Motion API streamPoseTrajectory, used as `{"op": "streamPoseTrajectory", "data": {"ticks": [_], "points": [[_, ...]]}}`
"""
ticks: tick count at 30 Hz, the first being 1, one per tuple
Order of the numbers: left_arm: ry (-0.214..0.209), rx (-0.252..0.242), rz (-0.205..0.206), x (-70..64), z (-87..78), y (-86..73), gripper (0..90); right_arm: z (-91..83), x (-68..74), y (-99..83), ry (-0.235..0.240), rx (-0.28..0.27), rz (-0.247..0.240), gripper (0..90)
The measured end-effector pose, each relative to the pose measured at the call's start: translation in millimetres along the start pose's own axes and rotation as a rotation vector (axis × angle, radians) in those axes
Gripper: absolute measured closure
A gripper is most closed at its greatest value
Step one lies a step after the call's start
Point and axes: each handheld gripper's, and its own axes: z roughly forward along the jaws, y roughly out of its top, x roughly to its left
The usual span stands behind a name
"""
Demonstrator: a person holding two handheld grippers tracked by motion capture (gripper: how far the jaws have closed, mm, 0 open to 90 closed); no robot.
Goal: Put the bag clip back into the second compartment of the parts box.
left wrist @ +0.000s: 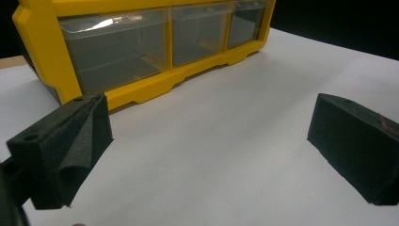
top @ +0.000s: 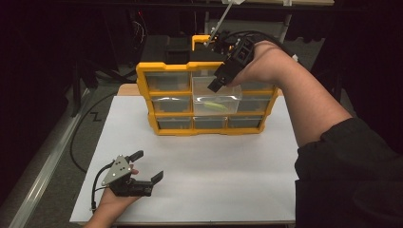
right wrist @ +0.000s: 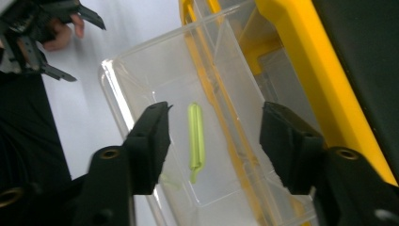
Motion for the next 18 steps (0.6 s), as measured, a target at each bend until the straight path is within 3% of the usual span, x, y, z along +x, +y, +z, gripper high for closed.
{"op": "streamPoseTrajectory", "data": {"ticks": [9,18], "points": [[0.001,0.001,0.001,0.1,0.2,-0.1,1.6,-16.9,6.6,-11.5,-0.019,-0.003,0.018,37.5],[0.002,0.002,0.007,-0.2,0.8,-0.1,1.6,-32.9,20.0,-36.1,-0.046,0.009,0.042,34.4]]}}
